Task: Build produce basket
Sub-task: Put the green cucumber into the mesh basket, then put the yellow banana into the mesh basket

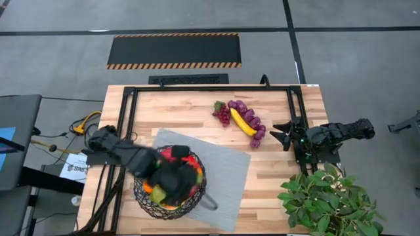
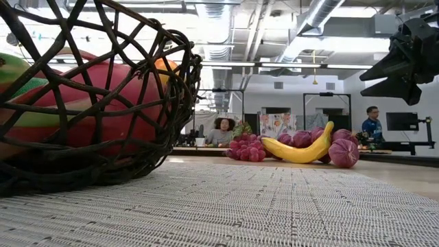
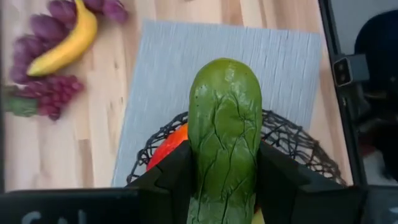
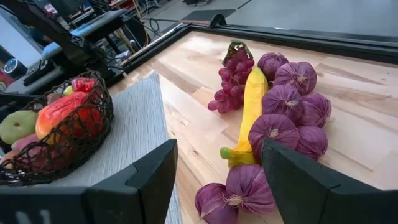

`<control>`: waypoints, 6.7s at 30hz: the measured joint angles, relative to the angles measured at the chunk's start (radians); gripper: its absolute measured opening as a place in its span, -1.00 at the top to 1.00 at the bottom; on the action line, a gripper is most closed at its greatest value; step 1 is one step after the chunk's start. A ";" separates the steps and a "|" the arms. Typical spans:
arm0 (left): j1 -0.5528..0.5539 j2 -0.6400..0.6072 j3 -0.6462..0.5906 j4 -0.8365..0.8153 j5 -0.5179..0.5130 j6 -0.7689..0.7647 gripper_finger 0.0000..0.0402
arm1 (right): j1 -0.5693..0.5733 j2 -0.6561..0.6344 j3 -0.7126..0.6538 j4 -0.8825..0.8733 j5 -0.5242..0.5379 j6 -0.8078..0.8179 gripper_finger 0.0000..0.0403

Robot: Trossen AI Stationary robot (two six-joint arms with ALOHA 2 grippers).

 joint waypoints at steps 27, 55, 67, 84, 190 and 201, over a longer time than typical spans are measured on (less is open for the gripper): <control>-0.187 -0.429 -0.881 0.262 -0.266 -0.568 0.33 | 0.000 0.000 0.000 0.000 -0.001 0.000 -0.27; 0.314 -0.512 -1.080 1.032 -0.101 0.455 0.01 | 0.000 0.000 0.000 0.005 0.005 0.074 -0.27; 0.721 -0.191 -1.080 1.673 0.118 0.516 0.01 | 0.000 0.000 0.000 -0.024 0.001 0.099 -0.27; 0.712 0.378 -0.490 1.481 0.373 0.617 0.01 | 0.000 0.000 0.000 -0.068 0.001 0.097 -0.27; -0.100 -0.050 0.025 0.005 -0.236 -0.261 1.00 | 0.001 0.000 0.000 -0.072 -0.002 0.098 -0.27; -0.234 -0.046 -0.019 -0.001 -0.206 -0.447 1.00 | 0.001 0.000 0.000 -0.072 -0.002 0.098 -0.27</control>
